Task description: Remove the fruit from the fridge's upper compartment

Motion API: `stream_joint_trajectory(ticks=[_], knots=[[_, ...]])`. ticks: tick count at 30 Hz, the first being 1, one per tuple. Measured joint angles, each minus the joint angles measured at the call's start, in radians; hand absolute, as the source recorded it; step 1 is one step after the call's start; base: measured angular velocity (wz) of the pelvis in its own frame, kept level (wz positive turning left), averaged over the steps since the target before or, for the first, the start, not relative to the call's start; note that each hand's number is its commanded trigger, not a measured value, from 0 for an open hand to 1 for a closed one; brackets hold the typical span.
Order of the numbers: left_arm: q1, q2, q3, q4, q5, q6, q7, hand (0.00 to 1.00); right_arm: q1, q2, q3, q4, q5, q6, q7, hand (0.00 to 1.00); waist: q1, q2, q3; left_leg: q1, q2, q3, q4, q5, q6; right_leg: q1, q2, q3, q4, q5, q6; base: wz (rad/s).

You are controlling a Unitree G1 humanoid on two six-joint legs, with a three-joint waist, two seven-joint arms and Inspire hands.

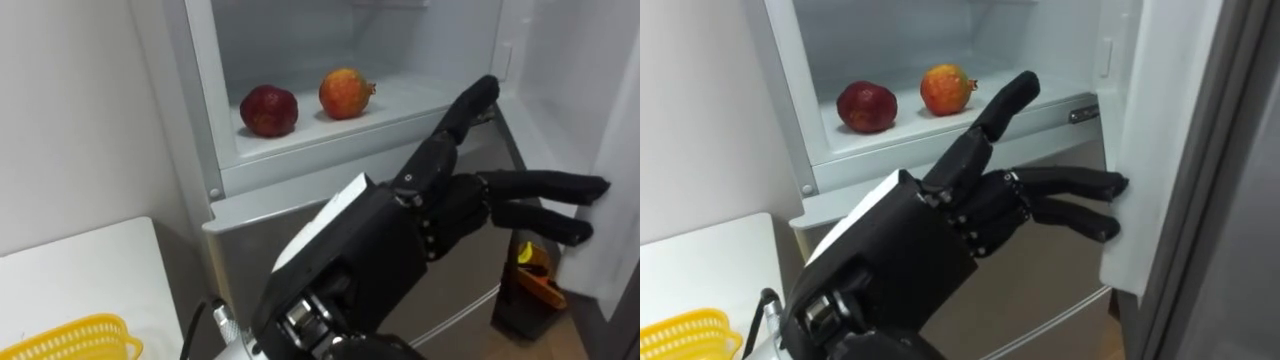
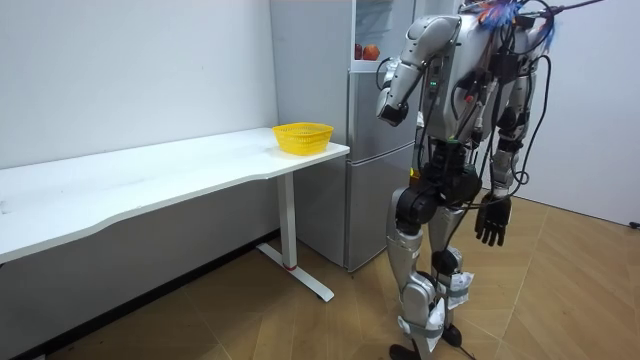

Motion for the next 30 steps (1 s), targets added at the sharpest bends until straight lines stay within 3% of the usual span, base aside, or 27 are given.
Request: stream_joint_trajectory(ticks=[21, 30], knots=[[-0.003, -0.004, -0.027, 0.0, -0.002, 0.01, 0.01, 0.0, -0.025, -0.004, 0.013, -0.016, 0.008, -0.004, -0.01, 0.0, 0.002, 0.002, -0.0016, -0.003, 0.0, 0.0, 0.001, 0.0, 0.0, -0.002, 0.001, -0.004, -0.002, 0.003, 0.001, 0.0], [-0.099, -0.009, -0.123, 0.044, -0.002, 0.019, -0.002, 0.0, -0.063, -0.012, 0.041, -0.015, 0.015, 0.001, -0.009, 0.0, -0.017, 0.012, -0.0064, -0.018, 0.0, 0.003, 0.013, 0.0, 0.0, -0.015, -0.001, -0.001, -0.001, 0.007, 0.001, -0.01]])
